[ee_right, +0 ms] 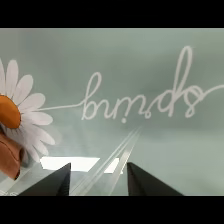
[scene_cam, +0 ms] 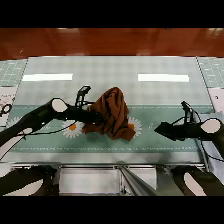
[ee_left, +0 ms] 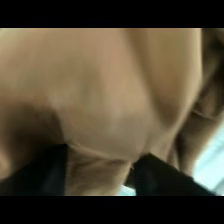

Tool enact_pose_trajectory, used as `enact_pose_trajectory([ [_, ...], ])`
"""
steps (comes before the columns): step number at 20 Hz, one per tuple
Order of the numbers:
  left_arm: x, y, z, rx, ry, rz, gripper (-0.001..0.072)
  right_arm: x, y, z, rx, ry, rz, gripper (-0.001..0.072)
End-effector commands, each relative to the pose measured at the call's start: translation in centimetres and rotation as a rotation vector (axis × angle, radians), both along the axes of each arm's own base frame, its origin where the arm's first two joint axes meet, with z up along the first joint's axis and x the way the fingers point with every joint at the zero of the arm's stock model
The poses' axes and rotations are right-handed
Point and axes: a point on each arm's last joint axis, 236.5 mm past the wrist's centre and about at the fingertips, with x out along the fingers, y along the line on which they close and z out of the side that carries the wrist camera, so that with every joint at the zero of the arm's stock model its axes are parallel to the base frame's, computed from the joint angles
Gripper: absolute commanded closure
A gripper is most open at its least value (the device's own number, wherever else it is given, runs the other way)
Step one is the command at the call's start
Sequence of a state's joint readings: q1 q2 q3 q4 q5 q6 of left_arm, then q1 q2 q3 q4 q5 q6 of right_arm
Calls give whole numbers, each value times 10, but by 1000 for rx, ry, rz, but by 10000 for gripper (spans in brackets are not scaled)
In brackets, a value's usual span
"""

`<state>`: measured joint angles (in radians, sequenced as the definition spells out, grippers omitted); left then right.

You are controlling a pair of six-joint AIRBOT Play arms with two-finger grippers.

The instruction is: Fold the shirts.

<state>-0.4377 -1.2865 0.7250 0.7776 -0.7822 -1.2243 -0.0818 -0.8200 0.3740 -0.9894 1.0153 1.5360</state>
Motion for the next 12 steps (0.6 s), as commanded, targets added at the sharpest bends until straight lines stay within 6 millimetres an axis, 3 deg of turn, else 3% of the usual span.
enact_pose_trajectory([
  [1, 5, 1, -12, 112, 23, -45, 539, -6, 4, 0, 16, 18, 11, 307],
  [2, 9, 3, -9, 128, 6, -60, 694, -8, 4, 0, 18, 25, 16, 307],
  [6, 29, 13, 3, 127, -22, -32, 692, -15, 18, -2, 25, 36, 75, 307],
  [12, 39, 44, 9, 124, 18, 37, 692, -14, 86, -11, 170, 45, 169, 306],
])
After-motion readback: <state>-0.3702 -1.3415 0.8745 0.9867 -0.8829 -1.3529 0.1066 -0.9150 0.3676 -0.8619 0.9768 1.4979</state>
